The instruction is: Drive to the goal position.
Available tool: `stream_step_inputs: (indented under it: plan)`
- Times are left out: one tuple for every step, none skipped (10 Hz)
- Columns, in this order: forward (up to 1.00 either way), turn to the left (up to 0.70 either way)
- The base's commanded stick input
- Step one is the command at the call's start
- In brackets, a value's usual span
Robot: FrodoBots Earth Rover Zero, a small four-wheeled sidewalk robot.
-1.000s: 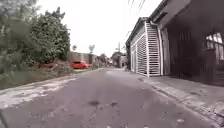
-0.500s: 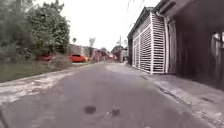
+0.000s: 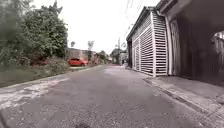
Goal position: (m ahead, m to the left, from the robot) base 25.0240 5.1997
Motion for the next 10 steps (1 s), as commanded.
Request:
stream_step_inputs:
  plan:
    - [0.7, 0.0]
    - [0.7, 0.0]
    - [0.7, 0.0]
    - [0.7, 0.0]
    - [0.7, 0.0]
    - [0.7, 0.0]
    - [0.7, 0.0]
    - [0.7, 0.0]
    - [0.7, 0.0]
    - [0.7, 0.0]
